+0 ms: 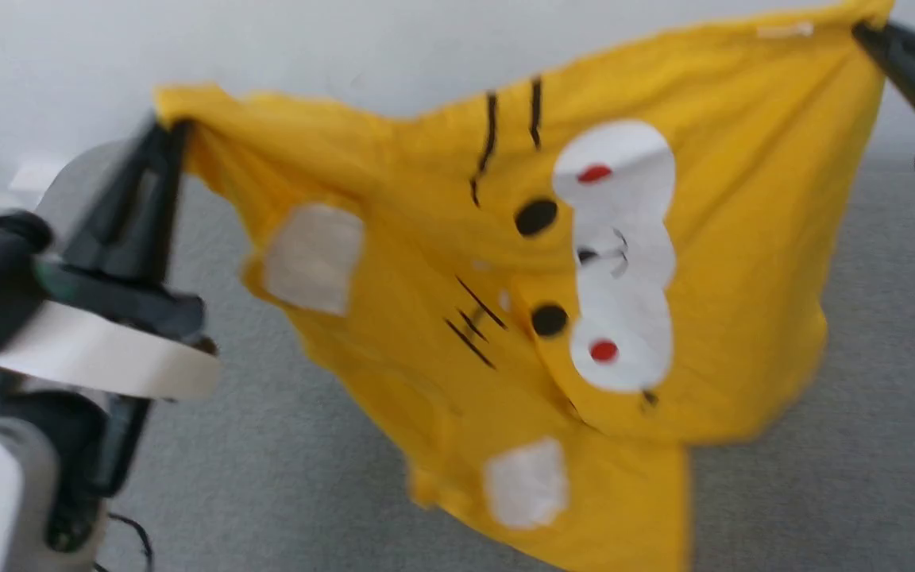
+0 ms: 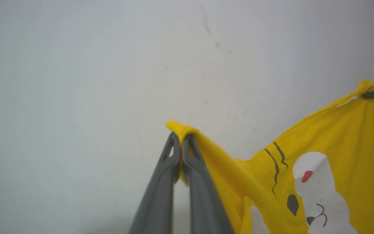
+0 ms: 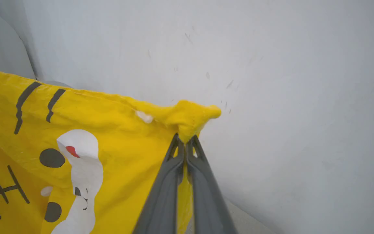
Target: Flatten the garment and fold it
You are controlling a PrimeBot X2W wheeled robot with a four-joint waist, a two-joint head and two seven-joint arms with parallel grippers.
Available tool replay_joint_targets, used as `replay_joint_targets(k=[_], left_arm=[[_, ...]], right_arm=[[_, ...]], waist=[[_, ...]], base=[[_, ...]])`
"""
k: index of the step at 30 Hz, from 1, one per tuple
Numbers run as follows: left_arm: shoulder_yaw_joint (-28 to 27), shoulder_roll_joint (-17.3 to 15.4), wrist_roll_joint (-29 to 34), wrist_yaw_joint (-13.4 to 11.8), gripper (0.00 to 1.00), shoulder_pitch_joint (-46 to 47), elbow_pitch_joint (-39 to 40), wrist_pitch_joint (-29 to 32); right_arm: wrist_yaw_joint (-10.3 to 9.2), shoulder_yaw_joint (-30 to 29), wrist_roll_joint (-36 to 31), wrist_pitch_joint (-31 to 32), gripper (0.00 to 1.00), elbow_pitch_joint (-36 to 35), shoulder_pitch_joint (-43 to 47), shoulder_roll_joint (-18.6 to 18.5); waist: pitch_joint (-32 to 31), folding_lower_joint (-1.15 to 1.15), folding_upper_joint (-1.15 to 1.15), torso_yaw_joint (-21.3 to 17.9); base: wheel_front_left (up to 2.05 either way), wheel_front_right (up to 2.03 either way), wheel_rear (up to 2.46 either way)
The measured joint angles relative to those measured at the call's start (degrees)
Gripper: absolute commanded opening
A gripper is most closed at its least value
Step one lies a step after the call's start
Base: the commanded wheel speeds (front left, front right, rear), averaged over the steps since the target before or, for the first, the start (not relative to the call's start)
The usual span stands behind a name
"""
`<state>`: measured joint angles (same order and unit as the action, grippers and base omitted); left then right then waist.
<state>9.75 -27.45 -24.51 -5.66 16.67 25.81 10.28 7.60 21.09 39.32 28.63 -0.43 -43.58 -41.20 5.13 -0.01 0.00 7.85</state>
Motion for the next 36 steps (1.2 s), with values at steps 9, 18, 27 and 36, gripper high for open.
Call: replay_joint_targets(k=[9, 18, 27, 36], left_arm=[[-6.6, -3.0, 0.8, -0.5, 0.0, 8.9, 4.2, -2.9], [-9.8, -5.5, 0.8, -0.4, 0.0, 21.0, 3.8, -3.9], [-7.6, -7.5, 0.2, 2.9, 0.0, 36.0, -3.1, -2.0], [-1.5, -6.7, 2.0, 7.7, 0.0, 55.2, -17.3, -4.5]], right_arm=[[0.0, -3.0, 0.0, -4.7, 0.0, -5.7, -4.2, 0.3], [0.0, -6.4, -0.4, -4.7, 0.0, -8.3, -8.4, -0.3], [0.0, -9.2, -2.9, -6.9, 0.0, -6.9, -14.6, -0.2], [0.0, -5.1, -6.4, -12.1, 0.0, 3.2, -28.4, 1.5]], waist=[[-3.8, 0.0, 0.0, -6.8], [-3.6, 0.0, 0.0, -10.8], [2.7, 0.02, 0.0, -11.5], [12.7, 0.03, 0.0, -11.8]], base=[[0.0, 0.0, 0.0], [0.0, 0.0, 0.0], [0.0, 0.0, 0.0], [0.0, 0.0, 0.0]])
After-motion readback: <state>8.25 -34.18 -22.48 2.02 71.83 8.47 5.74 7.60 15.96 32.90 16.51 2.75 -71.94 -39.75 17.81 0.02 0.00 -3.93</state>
